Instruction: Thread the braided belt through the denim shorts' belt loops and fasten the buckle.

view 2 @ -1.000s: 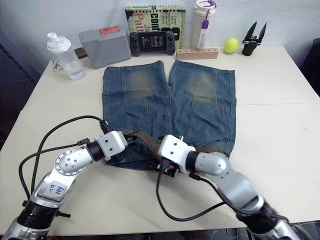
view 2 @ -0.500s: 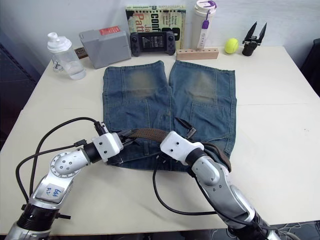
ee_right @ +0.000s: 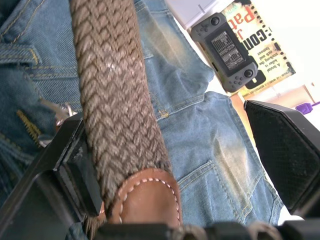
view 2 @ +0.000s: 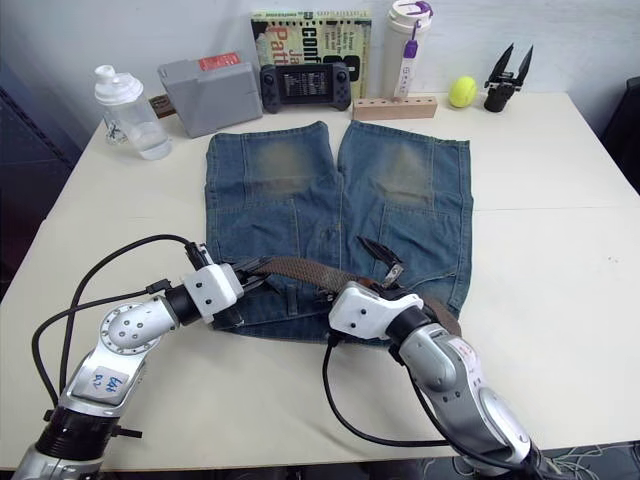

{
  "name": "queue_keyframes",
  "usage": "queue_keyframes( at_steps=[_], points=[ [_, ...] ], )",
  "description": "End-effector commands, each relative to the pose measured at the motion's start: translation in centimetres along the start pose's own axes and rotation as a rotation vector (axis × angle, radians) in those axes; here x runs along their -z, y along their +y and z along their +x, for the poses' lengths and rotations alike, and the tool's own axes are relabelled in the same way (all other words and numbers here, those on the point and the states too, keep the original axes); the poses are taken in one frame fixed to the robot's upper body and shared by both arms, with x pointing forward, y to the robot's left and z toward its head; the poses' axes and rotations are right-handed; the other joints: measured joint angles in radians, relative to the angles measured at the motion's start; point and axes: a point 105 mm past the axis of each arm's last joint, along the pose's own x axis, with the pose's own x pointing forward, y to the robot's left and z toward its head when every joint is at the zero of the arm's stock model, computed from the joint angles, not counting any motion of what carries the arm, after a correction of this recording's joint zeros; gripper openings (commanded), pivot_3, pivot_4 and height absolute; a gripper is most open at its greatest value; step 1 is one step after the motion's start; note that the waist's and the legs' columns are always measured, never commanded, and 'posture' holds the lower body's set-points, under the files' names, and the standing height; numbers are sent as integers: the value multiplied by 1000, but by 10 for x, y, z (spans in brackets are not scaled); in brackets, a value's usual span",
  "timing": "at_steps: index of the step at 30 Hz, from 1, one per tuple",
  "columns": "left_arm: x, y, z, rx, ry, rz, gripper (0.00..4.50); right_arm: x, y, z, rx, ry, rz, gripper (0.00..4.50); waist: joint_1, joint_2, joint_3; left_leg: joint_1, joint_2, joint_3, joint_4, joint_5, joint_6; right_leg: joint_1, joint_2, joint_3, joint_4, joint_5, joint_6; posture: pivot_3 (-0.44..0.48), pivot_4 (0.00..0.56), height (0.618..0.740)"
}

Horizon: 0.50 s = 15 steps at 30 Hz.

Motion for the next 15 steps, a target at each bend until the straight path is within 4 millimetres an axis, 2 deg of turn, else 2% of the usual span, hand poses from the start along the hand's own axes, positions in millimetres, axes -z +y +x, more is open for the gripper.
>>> queue_keyframes(
  at_steps=[1,4,11,12,14,15],
  points=[
    [-4,4,-2,-23,-13,20,395,-11,-11,-6,40,-42,-38,4500,0,0,0,0,0,0,0,0,0,0,0,0,0,0,0,0,150,726],
    [-4,4,-2,-23,-11,22,355,-12,-11,-7,37,-44,-42,3611,0,0,0,0,0,0,0,0,0,0,0,0,0,0,0,0,150,726],
    [-1,4,-2,-28,3,24,355,-14,-10,-10,20,-53,-68,308,0,0,0,0,0,0,0,0,0,0,0,0,1,0,0,0,150,726],
    [-1,5,-2,-28,4,24,355,-14,-9,-11,18,-54,-68,22,0,0,0,0,0,0,0,0,0,0,0,0,1,0,0,0,150,726],
    [1,6,-2,-35,11,26,355,-14,-8,-10,10,-57,-68,22,0,0,0,0,0,0,1,0,0,0,0,0,1,0,0,0,150,726],
    [0,7,-2,-44,8,25,662,-14,-8,-10,3,-61,-72,3,0,0,0,0,0,0,1,0,0,0,0,0,2,0,0,0,150,726]
  ],
)
